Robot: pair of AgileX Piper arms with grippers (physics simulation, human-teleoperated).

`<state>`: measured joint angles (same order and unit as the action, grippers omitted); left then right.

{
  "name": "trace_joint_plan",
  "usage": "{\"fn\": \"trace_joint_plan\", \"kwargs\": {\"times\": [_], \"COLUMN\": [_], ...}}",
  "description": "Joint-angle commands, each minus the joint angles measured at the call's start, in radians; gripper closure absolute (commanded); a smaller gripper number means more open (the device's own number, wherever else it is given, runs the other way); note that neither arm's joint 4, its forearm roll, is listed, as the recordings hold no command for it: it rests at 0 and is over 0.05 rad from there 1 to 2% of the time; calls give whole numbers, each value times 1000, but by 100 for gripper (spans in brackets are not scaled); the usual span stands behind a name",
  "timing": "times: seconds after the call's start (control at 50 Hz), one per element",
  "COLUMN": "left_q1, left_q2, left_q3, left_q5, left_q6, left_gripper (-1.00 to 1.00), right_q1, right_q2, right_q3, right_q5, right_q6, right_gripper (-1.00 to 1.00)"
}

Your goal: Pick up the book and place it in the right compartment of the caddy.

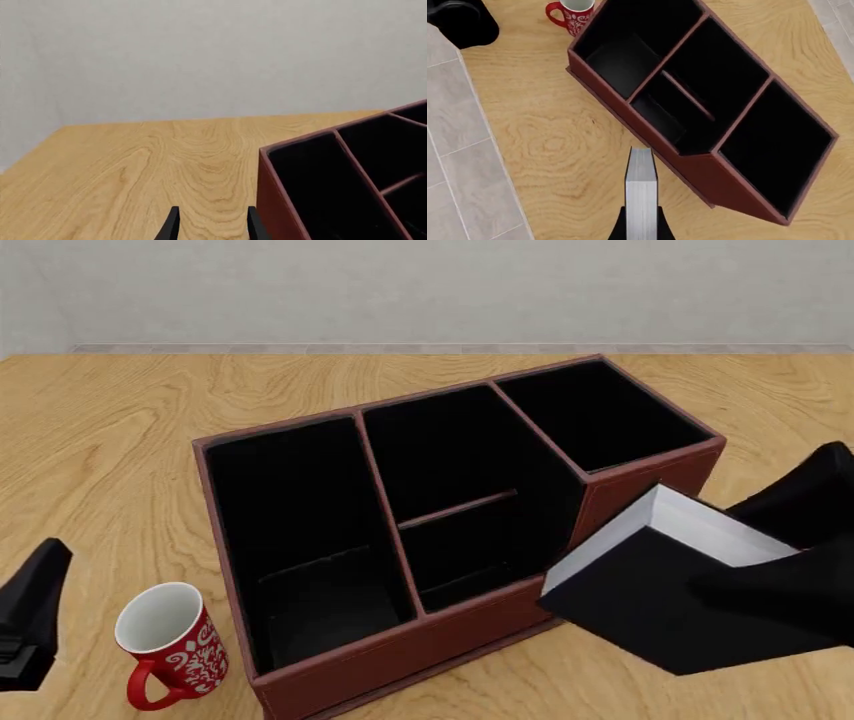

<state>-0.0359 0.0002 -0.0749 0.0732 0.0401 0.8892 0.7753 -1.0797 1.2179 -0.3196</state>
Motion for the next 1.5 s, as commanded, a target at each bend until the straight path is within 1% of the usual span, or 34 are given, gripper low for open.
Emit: {"fn": "trace_joint_plan", "kwargs": {"times": [0.02, 0.08, 0.14, 0.18, 0.32, 0.46, 0.68, 0.98, 1.14, 1.26, 1.3, 1.36, 1.44, 1.5], "left_q1": [4, 4, 4, 2, -1, -3, 1, 0, 6, 8, 8, 11, 10, 11], "left_q2": [0, 0, 0, 0, 0, 0, 0, 0, 0, 0, 0, 0, 0, 0], "left_q3": [-12, -15, -19, -19, -22, -21, -29, -16, -19, -16, -15, -16, -15, -18], "left_q5": [7, 8, 11, 11, 15, 15, 19, 12, 14, 12, 12, 12, 13, 15], "left_q6": [1, 1, -1, 0, -1, -2, 1, -1, -2, 0, -1, -3, -1, -3], "left_gripper": [-100, -100, -100, -100, -100, -100, -100, -100, -100, -100, -100, -100, -100, -100], "right_q1": [-25, -37, -57, -60, -88, -94, -121, -157, -204, -238, -273, -279, -305, -308], "right_q2": [-10, -14, -20, -19, -17, 9, 33, 40, 66, 81, 80, 81, 88, 102], "right_q3": [-74, -103, -107, -114, -144, -176, -228, -274, -329, -368, -381, -387, -430, -463], "right_q5": [2, 2, 2, 2, 2, 2, 2, 2, 2, 2, 2, 2, 2, 2], "right_q6": [16, 23, 11, 15, -12, -30, -76, -115, -157, -169, -175, -182, -197, -182], "right_gripper": [100, 100, 100, 100, 100, 100, 100, 100, 100, 100, 100, 100, 100, 100]}}
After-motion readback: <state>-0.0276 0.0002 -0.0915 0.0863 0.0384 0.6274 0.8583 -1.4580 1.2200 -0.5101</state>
